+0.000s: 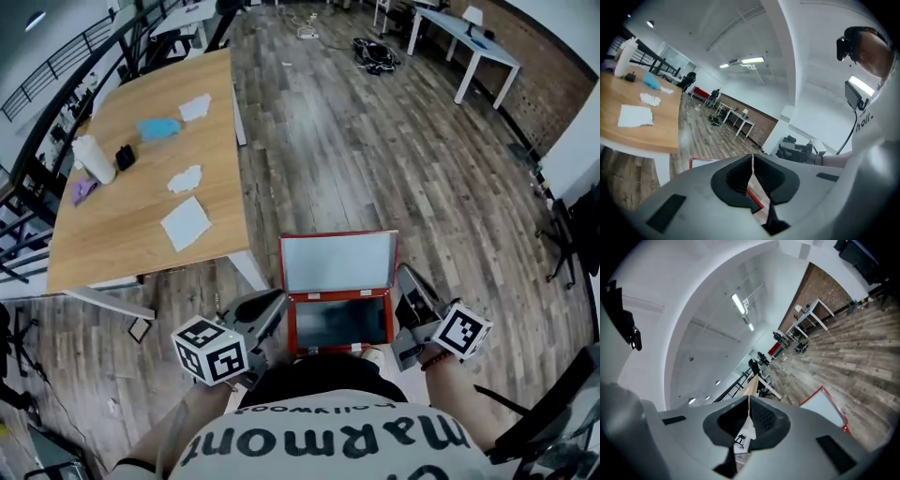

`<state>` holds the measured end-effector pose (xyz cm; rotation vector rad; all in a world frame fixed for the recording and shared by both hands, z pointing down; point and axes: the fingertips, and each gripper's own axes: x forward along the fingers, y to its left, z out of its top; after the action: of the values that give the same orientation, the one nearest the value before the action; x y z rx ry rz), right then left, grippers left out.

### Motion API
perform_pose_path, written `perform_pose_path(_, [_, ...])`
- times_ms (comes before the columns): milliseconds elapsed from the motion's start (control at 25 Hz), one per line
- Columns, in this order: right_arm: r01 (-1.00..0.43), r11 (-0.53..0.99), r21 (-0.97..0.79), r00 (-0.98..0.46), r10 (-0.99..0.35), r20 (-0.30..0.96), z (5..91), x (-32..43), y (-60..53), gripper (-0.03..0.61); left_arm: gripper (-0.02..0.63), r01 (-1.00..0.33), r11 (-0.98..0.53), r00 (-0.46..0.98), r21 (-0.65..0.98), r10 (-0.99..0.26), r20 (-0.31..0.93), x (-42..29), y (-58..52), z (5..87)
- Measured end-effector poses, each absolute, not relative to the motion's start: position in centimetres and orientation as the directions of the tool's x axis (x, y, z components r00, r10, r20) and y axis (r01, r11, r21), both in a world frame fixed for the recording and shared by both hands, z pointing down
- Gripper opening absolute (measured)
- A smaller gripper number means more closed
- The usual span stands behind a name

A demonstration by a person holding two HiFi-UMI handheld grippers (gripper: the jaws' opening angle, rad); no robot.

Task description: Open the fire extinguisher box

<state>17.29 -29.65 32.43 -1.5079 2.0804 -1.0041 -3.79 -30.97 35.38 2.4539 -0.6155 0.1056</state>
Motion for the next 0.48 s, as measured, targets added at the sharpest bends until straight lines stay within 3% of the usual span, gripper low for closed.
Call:
perform_pose_path(160, [-0.794,0.222,-0.565,-0.355,-0.925,0.136,30.0,16.5,-28.1,0.012,0.018,-0.432,-0.754,0.899,0.496,-0.406,0.165,-2.1,-30.4,31.9])
perform_pose_path(280, [-0.882,0.288,-0.374,-0.391,-0.889,0.237,29.1,15.2,-26.8,0.012,0.018,-0.386,-0.790,0.919,0.476,-0.374,0.124,-0.5,-28.9,29.3])
perform_pose_path(480, [-0.890,0.424,-0.166,-0.455,-0.836,0.307,28.1,13.2,-24.4,0.012,0.018,-0.358,-0.833,0.931,0.421,-0.352,0.096,1.9,-25.0,27.2])
